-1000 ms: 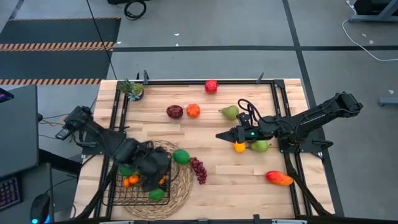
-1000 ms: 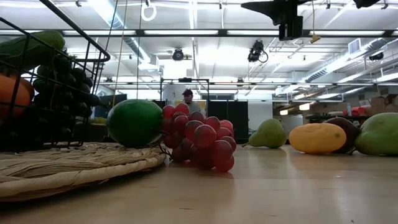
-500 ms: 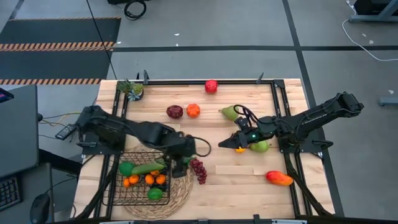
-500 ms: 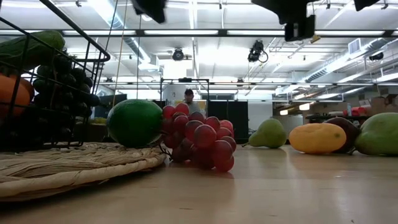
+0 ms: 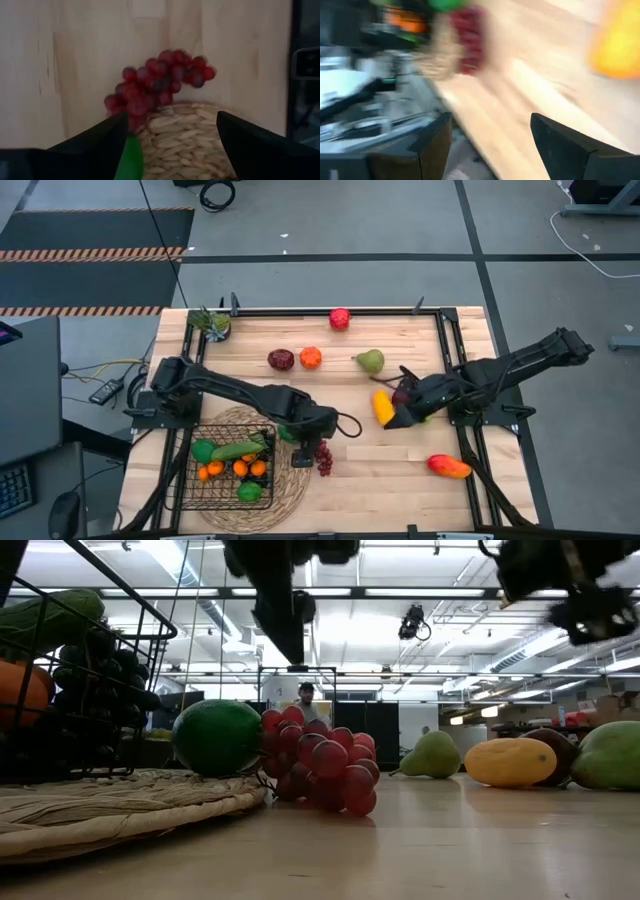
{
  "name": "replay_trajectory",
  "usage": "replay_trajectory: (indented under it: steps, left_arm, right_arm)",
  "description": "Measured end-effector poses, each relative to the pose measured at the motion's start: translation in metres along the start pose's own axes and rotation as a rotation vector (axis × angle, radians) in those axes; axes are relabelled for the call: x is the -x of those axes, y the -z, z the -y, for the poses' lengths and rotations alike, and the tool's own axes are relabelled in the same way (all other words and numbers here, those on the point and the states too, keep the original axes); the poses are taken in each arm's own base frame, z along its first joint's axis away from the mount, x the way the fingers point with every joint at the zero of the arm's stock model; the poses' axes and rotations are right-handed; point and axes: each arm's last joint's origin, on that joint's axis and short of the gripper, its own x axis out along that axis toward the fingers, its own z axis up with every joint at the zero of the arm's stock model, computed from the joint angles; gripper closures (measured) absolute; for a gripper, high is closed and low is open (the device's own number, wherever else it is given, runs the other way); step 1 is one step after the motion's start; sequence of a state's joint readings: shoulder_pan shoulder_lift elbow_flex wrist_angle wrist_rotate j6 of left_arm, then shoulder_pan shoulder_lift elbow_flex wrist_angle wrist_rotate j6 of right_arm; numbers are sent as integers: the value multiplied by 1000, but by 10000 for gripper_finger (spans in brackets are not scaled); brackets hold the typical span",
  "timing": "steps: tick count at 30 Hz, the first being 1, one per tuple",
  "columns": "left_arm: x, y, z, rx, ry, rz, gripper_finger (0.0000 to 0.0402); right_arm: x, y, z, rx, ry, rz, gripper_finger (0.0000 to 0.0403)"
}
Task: Build produce basket
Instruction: Put the red grapes into the black wire basket
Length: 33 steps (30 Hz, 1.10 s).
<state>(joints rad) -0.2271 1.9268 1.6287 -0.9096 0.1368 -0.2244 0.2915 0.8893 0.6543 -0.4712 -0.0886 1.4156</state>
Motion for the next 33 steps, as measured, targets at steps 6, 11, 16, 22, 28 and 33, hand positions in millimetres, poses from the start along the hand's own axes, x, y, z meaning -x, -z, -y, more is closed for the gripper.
replay_trajectory:
  steps: [6,11,16,22,28,33]
  left_arm:
    - [-16,-2,-9,-26,-10,-41,93]
    - [-31,0,-12,-78,-6,-89,93]
    - [-51,1,-11,-177,-11,-129,93]
    - [-71,3,-18,-158,-130,-164,95]
    - [-80,4,-22,-161,-193,-180,116]
    - [-85,2,-22,-145,-194,-163,145]
  right_arm:
    - [-2,9,16,2,182,-43,131]
    - [-8,15,16,24,209,-33,131]
    - [-12,19,14,41,214,-17,131]
    - [-18,25,11,10,198,31,131]
    - [-25,31,7,26,176,31,131]
    - [-32,35,5,26,161,19,131]
